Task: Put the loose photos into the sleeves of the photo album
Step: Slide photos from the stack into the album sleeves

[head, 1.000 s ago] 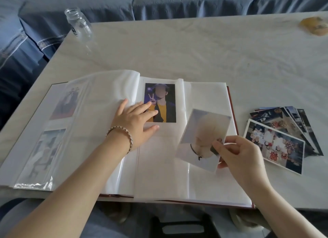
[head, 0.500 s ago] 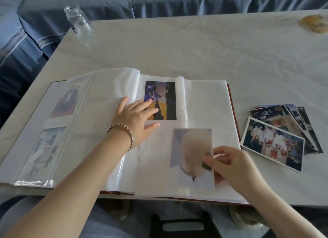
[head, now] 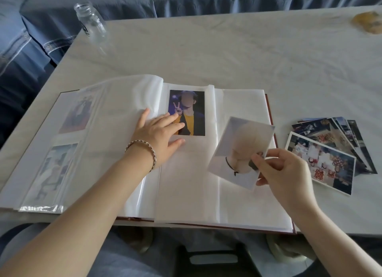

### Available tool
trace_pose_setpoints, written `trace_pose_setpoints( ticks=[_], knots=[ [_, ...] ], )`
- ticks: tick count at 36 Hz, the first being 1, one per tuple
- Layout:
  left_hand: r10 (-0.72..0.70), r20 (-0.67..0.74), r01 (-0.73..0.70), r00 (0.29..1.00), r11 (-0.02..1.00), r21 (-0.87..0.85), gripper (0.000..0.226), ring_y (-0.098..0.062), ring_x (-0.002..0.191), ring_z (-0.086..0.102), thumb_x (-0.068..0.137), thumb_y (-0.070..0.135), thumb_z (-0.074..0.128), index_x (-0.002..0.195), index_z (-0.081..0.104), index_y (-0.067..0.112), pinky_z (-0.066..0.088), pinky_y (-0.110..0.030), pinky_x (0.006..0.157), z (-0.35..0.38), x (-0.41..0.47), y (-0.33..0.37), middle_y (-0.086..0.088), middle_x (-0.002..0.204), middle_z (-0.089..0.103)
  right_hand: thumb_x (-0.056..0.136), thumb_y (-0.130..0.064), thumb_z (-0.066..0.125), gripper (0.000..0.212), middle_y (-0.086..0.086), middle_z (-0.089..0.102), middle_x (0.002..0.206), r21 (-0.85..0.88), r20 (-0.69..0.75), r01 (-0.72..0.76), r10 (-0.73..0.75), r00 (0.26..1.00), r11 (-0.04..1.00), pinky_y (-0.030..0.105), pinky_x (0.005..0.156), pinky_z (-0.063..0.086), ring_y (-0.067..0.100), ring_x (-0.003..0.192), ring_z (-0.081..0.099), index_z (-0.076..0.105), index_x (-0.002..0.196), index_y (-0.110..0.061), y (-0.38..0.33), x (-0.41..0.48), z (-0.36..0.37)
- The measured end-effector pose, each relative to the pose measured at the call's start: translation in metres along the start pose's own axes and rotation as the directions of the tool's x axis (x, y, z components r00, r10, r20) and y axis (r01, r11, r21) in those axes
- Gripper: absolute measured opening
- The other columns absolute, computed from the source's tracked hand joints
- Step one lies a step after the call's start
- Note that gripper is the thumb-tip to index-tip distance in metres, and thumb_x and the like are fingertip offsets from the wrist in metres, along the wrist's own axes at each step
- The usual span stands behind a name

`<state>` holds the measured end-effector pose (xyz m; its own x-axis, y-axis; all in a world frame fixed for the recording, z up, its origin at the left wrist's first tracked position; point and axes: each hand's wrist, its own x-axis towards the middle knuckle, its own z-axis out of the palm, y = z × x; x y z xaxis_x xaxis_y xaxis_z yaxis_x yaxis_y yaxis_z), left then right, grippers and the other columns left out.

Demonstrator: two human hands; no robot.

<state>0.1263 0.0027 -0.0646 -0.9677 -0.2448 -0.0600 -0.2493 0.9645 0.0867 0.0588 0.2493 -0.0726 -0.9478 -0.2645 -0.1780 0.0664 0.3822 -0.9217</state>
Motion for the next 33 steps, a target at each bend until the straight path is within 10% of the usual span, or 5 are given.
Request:
trace_pose_setpoints(
  ticks=[33],
  knots=[
    [-0.011,-0.016,0.010,1.000,1.000,-0.005,0.044,-0.008,0.140,0.023,0.095,0.043,0.042,0.137,0.044,0.031,-0.011,-0.032,0.112,0.004,0.001,-0.004,0.010,0.153,0.025,0.079,-0.019,0.069,0.013,0.002,0.072,0.064,-0.245,0.494,-0.240,0.334,0.803,0.939,0.021,0.053,0.055,0.012,0.049,0.064,0.066,0.084,-0.007,-0.010,-0.010,-0.001]
  ],
)
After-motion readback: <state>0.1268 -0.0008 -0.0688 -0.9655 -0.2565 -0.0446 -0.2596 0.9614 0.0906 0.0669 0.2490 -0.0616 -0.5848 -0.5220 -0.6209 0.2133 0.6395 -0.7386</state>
